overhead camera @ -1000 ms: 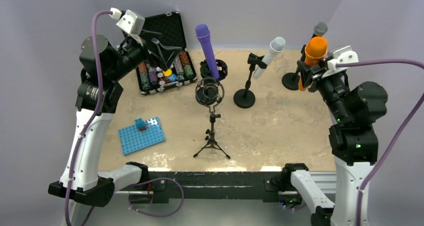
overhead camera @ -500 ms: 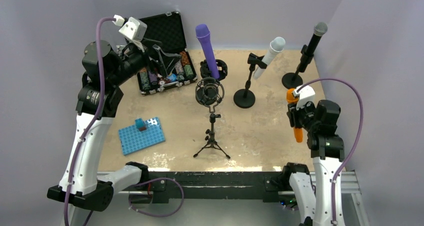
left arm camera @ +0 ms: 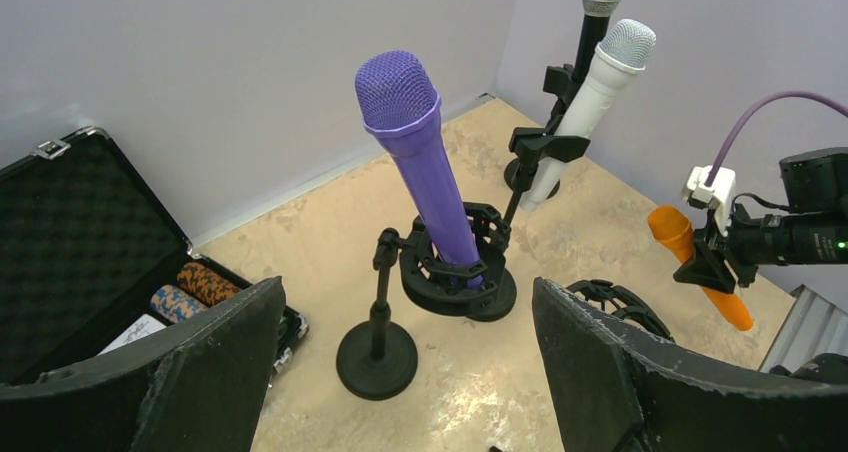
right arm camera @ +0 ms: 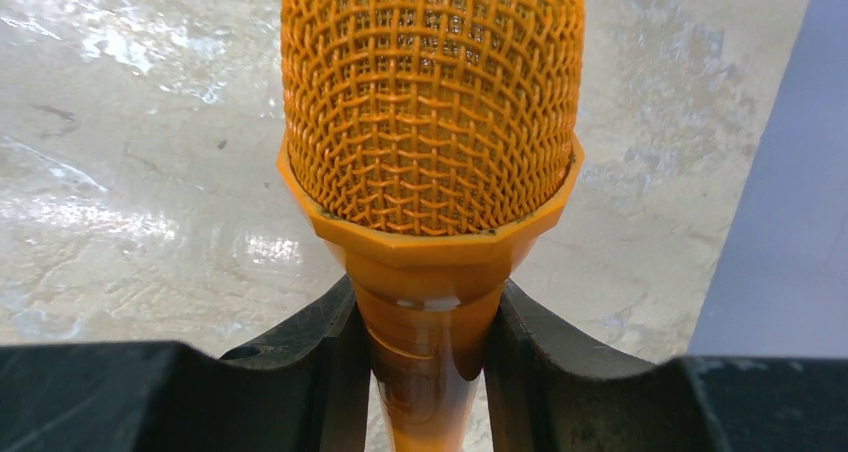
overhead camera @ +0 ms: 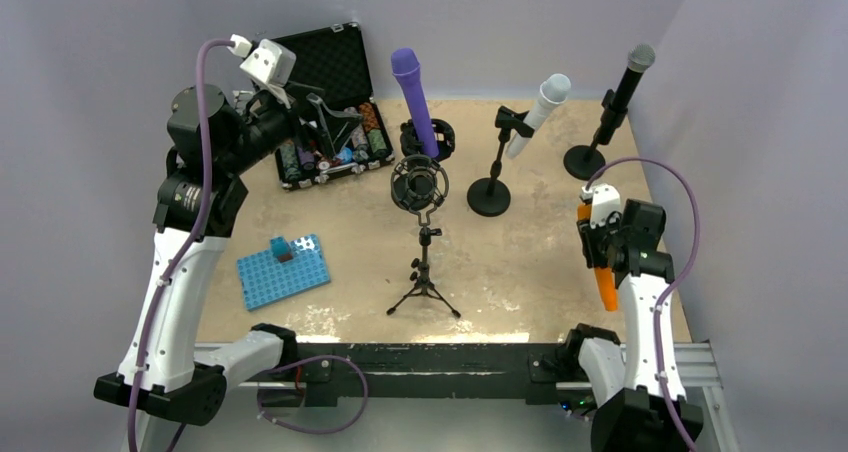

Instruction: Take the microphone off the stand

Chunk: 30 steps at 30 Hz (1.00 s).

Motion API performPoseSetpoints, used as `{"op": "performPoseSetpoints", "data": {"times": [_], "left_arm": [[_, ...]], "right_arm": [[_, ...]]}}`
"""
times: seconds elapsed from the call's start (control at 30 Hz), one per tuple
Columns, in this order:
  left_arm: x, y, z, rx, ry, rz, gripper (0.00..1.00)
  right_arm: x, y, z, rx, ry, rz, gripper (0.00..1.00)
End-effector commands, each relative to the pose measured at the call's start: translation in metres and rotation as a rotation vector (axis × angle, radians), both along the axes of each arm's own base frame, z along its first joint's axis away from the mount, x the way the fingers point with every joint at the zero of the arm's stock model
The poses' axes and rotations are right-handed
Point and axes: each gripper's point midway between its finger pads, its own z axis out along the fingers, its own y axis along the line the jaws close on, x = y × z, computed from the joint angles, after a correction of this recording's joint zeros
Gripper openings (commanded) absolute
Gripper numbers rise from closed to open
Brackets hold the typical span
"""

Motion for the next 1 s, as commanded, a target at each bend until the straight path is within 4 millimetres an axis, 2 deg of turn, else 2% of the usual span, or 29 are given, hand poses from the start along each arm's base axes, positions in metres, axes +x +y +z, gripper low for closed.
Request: {"op": "performPoseSetpoints", "data": {"times": [0.0, 0.2, 0.6, 0.77, 0.97], "left_arm": [[-0.002, 0.004, 0.004, -0.005, -0.020, 0.014, 0.97], [-0.001, 0.004, -0.001, -0.007, -0.003, 0.013, 0.97], [-0.002, -0.003, -0.003, -0.004, -0.007, -0.034, 0.97], [0.001, -0.007, 0.000, -0.010, -0.008, -0.057, 0.96], [-0.001, -0.010, 0.000, -0.022, 0.002, -0.074, 0.96]], "right_arm": [[0.015, -0.015, -0.003, -0.042, -0.025, -0.027, 0.00], [0.018, -0.020, -0.025, -0.007, 0.096, -0.066, 0.00], [0.017, -0.041, -0.058, -0.065, 0.139, -0.077, 0.00], [0.016, -0.049, -0.065, -0.044, 0.155, -0.118, 0.00], [0.011, -0.050, -0.074, -0.061, 0.199, -0.045, 0.00]]}}
